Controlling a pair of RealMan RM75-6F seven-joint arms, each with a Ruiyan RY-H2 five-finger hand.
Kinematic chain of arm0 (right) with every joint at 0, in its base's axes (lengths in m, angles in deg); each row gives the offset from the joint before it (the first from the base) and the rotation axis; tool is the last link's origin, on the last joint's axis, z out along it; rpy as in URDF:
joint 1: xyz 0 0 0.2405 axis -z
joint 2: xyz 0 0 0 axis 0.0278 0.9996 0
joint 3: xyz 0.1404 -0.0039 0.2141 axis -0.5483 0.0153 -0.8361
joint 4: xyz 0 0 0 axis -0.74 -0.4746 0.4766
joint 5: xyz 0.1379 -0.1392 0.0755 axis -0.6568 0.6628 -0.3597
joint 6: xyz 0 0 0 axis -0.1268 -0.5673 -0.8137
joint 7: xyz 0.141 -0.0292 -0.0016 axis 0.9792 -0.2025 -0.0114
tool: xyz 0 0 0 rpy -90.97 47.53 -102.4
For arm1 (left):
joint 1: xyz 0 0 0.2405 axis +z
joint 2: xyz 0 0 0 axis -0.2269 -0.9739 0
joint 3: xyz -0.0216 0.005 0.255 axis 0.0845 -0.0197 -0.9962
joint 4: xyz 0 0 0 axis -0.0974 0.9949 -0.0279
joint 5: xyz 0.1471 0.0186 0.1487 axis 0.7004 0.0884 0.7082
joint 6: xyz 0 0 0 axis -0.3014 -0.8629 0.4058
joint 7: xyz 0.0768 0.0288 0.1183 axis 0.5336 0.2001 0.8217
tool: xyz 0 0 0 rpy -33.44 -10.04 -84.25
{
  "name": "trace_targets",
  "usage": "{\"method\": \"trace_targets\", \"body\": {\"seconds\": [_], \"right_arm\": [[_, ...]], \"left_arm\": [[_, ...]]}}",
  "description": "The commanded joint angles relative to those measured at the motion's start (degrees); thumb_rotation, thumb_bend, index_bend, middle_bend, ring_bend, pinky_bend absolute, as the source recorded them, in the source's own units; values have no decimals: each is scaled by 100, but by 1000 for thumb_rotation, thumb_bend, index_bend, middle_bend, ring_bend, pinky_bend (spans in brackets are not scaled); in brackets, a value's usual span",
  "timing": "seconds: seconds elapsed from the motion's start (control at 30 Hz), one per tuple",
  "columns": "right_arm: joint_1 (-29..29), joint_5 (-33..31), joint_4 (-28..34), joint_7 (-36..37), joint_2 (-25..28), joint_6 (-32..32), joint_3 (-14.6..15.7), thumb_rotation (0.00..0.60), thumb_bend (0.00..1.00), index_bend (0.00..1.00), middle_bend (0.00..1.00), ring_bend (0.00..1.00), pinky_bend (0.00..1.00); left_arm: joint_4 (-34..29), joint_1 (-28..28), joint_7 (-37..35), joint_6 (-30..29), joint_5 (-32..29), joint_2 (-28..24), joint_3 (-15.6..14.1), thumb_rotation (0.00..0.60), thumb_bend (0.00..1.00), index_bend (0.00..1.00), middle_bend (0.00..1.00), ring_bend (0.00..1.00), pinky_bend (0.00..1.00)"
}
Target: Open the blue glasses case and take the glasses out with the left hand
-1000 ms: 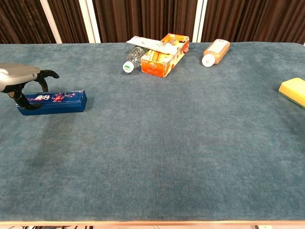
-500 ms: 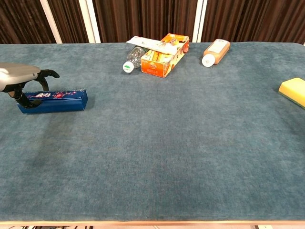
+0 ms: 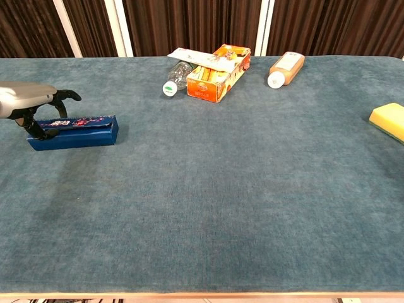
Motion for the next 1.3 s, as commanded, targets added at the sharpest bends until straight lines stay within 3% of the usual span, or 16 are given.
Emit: {"method": "trace_targets", "body": {"seconds": [0.03, 0.3, 0.57, 0.93, 1.3], "right_arm": [[0, 0, 1, -1, 0, -1, 0, 600, 132, 0, 0, 0, 186], [0, -4, 7, -4, 1, -2, -2, 600, 132, 0, 0, 0, 186], [6, 8, 6, -12, 0, 13, 1, 600, 132, 0, 0, 0, 186], [11, -27, 5, -33, -10, 11, -7, 600, 133, 0, 0, 0, 186], [20, -50, 19, -22, 9, 9, -8, 600, 133, 0, 0, 0, 186]], "left_arm": [[1, 1, -8, 0, 11, -2, 4, 600, 574, 29, 295, 0, 109], [-6, 2, -51, -2, 33, -31, 36, 600, 598, 32, 292, 0, 109], [236, -28, -32, 33, 7, 76, 48, 600, 556, 32, 268, 0, 109], [981, -201, 16, 149, -64, 416, 209, 600, 553, 32, 266, 0, 109], [2243, -377, 247, 334, -413, 828, 366, 600, 540, 32, 254, 0, 109]]}}
